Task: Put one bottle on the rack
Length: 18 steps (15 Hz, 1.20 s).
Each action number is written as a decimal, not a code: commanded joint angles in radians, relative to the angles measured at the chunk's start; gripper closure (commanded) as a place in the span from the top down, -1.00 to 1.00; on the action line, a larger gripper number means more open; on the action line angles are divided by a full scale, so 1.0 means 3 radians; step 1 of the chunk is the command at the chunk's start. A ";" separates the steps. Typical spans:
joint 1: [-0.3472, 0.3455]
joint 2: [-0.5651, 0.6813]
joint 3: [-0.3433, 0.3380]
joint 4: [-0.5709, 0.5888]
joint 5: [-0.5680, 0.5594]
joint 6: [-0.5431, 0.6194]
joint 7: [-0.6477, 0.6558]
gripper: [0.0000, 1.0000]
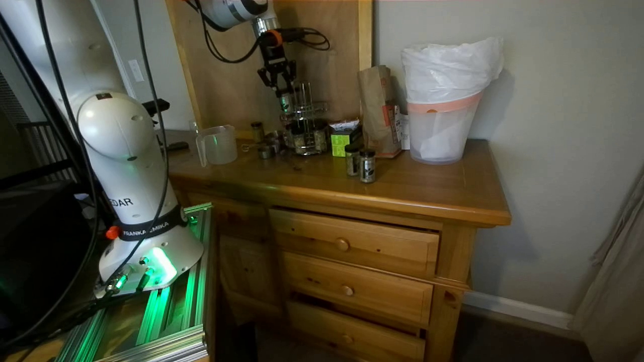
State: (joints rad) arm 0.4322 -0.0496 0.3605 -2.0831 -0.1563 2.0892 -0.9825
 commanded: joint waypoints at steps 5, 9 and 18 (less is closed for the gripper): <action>-0.0039 0.0047 0.0049 0.0130 -0.0115 -0.0055 0.0148 0.88; -0.0034 -0.0083 0.0067 0.0142 -0.0141 -0.0171 0.0210 1.00; -0.0070 -0.0770 -0.0002 -0.0062 -0.0067 -0.0632 0.0540 1.00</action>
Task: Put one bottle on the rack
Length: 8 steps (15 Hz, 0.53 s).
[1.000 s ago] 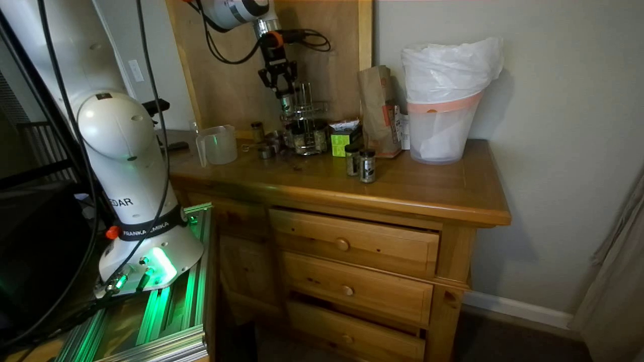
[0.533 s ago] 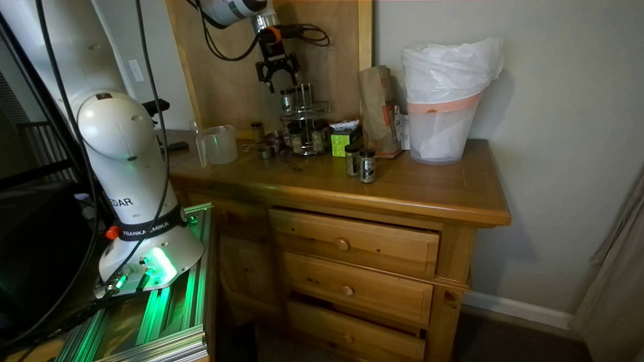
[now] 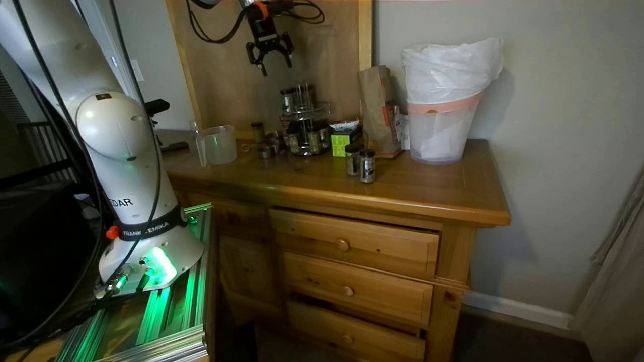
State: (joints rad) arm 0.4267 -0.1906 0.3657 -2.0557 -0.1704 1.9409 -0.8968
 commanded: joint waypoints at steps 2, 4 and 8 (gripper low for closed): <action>-0.0068 -0.0486 -0.0075 -0.0286 0.0031 -0.0168 0.0409 1.00; -0.0030 -0.0306 -0.0076 -0.0119 0.0000 -0.0169 0.0332 1.00; -0.0033 -0.0465 -0.0124 -0.0250 0.0002 -0.0171 0.0410 1.00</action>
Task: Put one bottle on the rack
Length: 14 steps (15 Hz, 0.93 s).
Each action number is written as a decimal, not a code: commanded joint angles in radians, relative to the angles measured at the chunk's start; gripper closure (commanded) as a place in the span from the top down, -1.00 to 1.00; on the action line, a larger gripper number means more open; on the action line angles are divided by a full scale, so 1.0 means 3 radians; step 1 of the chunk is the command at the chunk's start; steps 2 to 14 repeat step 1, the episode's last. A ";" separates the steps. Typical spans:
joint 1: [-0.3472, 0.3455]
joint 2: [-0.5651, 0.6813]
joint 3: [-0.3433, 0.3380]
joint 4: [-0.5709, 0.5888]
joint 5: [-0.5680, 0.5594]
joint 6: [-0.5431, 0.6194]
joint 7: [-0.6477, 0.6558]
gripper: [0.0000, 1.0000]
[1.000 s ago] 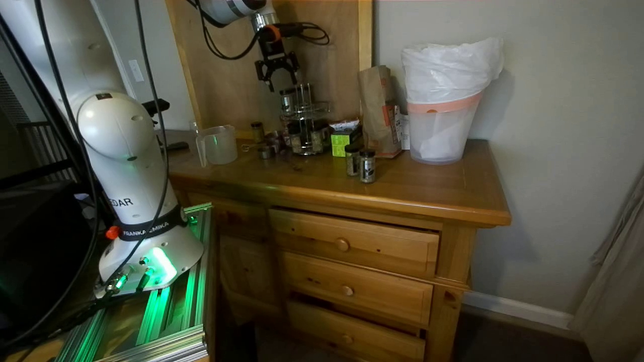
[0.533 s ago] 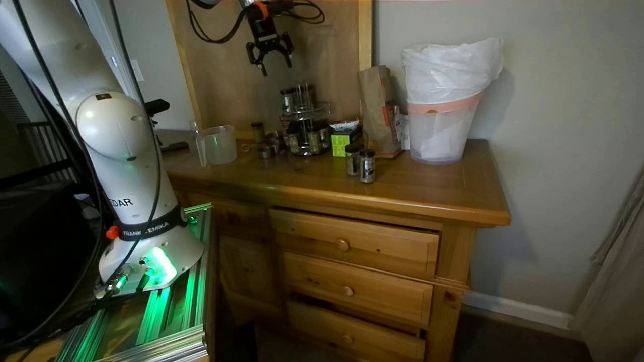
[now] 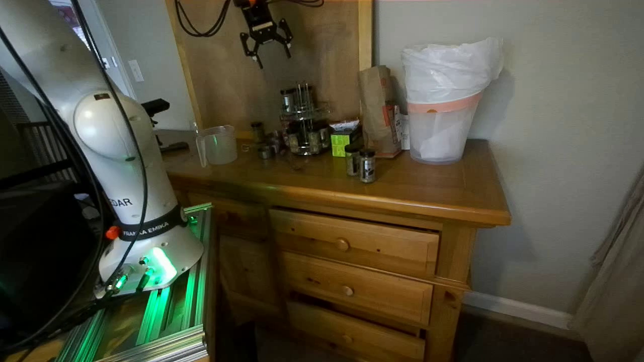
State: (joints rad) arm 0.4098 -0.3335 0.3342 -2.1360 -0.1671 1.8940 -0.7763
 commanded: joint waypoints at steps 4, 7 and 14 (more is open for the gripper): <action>0.0024 0.0007 -0.0019 0.0006 -0.0009 -0.0014 0.0013 1.00; 0.0024 0.0007 -0.0019 0.0006 -0.0009 -0.0014 0.0013 1.00; 0.0024 0.0007 -0.0019 0.0006 -0.0009 -0.0014 0.0013 1.00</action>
